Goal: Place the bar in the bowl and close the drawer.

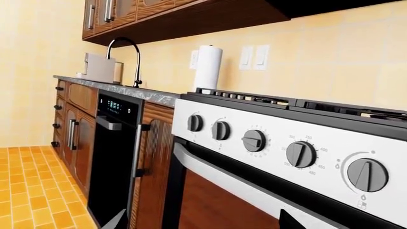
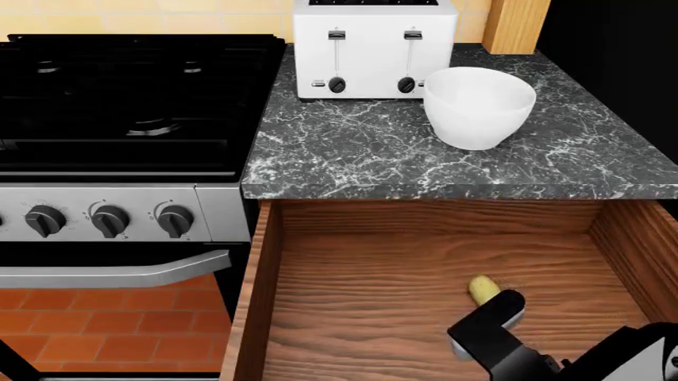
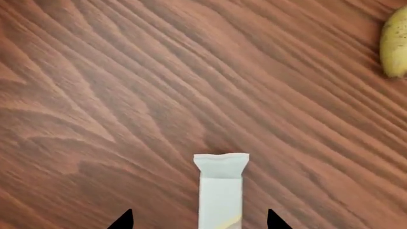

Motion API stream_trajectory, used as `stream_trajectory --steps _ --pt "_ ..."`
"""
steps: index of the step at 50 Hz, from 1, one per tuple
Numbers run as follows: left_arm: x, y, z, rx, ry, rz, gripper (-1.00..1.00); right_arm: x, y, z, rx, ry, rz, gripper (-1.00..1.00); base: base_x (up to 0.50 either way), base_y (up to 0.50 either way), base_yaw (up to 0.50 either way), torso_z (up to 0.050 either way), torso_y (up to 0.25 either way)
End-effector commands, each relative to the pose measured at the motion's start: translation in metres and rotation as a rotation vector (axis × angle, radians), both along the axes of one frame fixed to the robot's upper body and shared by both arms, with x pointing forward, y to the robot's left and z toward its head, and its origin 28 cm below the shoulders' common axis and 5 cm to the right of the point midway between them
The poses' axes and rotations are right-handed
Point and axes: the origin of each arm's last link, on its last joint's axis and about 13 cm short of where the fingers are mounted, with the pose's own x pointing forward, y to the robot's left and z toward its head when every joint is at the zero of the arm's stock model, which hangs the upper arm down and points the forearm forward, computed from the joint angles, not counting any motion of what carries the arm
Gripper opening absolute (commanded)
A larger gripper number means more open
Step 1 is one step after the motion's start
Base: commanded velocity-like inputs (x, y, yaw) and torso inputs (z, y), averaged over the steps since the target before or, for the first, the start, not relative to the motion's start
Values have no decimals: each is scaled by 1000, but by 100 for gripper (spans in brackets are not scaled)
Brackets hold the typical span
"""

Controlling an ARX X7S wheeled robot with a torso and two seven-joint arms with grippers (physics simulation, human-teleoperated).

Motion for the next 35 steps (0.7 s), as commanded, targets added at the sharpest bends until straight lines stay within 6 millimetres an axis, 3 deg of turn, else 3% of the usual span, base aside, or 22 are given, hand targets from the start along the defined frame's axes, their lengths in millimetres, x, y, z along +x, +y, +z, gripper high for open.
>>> stream_trajectory --steps 1,35 --pt "-1 0 -2 -4 2 -2 100 0 -1 -8 7 15 -11 100 0 0 0 0 0" --pt "-2 -1 -2 -1 -1 -5 100 -3 -7 -18 21 44 -55 100 0 0 0 0 0"
